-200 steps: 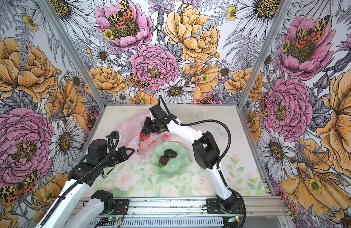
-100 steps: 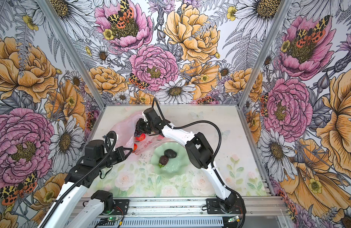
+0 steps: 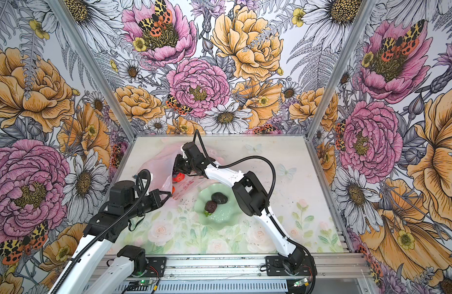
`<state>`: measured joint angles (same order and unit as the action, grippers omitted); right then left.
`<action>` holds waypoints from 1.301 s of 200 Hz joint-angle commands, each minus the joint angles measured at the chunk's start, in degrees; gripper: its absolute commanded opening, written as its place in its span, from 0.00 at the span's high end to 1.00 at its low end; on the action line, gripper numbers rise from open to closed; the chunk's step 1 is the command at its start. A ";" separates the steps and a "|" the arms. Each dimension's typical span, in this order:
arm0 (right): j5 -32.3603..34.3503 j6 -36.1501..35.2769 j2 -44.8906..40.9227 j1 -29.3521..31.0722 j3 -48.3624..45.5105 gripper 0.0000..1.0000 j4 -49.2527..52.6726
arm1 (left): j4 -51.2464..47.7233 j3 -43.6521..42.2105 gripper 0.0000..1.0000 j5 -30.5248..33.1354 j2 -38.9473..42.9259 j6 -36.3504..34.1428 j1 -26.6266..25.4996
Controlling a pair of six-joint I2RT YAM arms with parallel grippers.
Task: Place the fruits into the plastic bag
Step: 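Push the right gripper deeper into the bag and release the grapes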
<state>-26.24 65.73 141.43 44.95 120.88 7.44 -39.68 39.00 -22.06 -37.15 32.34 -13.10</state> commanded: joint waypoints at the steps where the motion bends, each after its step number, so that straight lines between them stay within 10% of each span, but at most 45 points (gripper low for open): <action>1: -1.27 0.99 3.08 1.46 5.58 0.58 -1.18 | -0.40 1.18 1.00 0.91 -0.04 -1.74 -0.68; 56: -5.22 1.33 11.71 2.62 21.35 0.32 3.80 | -0.56 1.34 1.00 1.03 -0.21 -1.88 -0.88; 84: -5.66 1.63 12.38 2.69 22.31 0.01 3.98 | -0.61 1.33 1.00 1.20 -0.16 -1.84 -0.88; 260: -1.06 -3.10 2.08 -1.83 9.64 0.01 5.19 | -0.81 1.39 1.00 1.41 0.28 -1.66 -1.11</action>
<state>-30.85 65.21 149.62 46.13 133.45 12.21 -39.77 39.00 -21.58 -37.60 31.48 -13.67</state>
